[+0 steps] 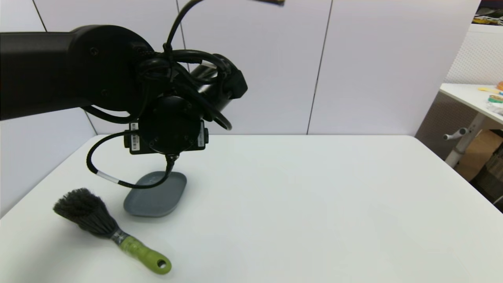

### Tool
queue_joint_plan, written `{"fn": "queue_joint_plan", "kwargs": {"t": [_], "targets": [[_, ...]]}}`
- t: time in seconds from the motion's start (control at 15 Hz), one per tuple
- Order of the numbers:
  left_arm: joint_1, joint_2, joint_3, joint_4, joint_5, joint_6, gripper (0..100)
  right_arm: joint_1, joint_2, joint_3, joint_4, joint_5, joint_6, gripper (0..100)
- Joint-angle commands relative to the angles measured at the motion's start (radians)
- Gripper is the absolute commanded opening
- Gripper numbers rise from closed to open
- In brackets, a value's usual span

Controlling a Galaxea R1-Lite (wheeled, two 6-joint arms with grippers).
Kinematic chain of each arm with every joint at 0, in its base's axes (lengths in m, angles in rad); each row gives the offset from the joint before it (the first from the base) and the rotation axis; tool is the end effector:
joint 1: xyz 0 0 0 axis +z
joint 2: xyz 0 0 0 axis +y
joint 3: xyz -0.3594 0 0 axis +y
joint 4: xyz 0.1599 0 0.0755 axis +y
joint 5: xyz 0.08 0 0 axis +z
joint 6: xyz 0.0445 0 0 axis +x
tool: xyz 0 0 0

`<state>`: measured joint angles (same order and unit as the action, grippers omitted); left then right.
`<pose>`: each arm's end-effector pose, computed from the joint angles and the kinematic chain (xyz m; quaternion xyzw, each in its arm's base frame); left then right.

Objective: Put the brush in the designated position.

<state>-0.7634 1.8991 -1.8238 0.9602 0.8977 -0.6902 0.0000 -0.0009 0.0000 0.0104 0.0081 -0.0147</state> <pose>0.2668 -0.2071 0.3108 0.0506 0.2944 0.1678 0.9395 -0.0751 0.0004 0.0741 -0.0073 0.0047 0.0041 1.0000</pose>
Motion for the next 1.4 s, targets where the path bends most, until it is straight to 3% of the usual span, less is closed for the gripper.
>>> {"fn": "queue_joint_plan", "kwargs": {"t": [0.07,0.27,0.6,1.4], "targets": [[0.027,0.005,-0.009,-0.104,-0.037,0.256,100,0.000,0.001,0.002,0.000,0.001,-0.001,100],[0.033,0.012,-0.009,-0.181,-0.128,0.406,100,0.000,0.001,0.002,0.000,0.001,-0.001,100],[0.035,0.038,-0.054,-0.184,-0.169,0.537,100,0.000,0.001,0.002,0.000,0.001,-0.001,100],[0.092,0.089,-0.109,-0.224,-0.635,0.810,100,0.000,0.001,0.002,0.000,0.001,-0.001,100]]}}
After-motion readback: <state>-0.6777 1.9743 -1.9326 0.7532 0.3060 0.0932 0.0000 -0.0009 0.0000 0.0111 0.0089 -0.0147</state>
